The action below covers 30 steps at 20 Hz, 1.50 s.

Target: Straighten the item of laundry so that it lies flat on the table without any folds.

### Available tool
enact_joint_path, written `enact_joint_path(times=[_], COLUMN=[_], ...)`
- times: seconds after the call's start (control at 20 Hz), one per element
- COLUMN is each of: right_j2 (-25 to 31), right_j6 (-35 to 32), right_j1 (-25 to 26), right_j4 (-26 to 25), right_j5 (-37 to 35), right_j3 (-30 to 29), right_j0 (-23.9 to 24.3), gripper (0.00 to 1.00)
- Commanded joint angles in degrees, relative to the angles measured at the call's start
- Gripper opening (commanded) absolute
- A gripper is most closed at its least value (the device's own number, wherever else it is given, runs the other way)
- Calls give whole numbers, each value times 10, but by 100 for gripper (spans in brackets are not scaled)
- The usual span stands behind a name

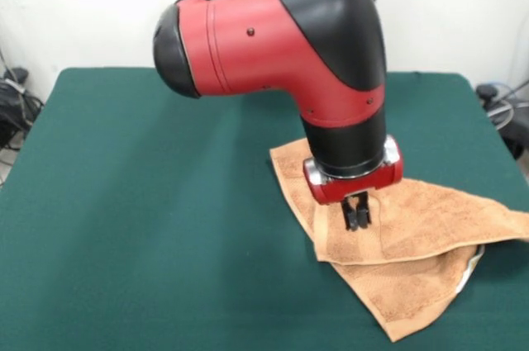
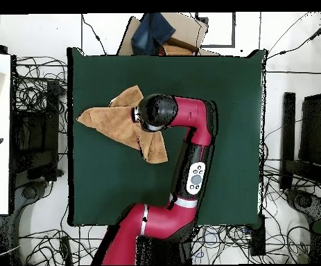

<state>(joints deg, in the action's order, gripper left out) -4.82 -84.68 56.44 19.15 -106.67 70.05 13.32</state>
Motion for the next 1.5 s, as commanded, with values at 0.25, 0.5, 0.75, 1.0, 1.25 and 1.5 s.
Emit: enact_joint_path(times=[0.25, 0.5, 0.75, 1.0, 1.25, 1.5], right_j2=[3, 23, -13, -44, -55, -47], right_j6=[37, 17, 18, 18, 5, -8], right_j1=[3, 9, -1, -41, -61, -55], right_j4=[-3, -16, -48, -37, -36, -37], right_j5=[67, 109, 24, -65, -139, -175], right_j3=[-168, -132, -141, -230, -284, -283], right_j0=[-36, -46, -39, -29, -23, -30], gripper=[0, 0, 0, 0, 0, 0])
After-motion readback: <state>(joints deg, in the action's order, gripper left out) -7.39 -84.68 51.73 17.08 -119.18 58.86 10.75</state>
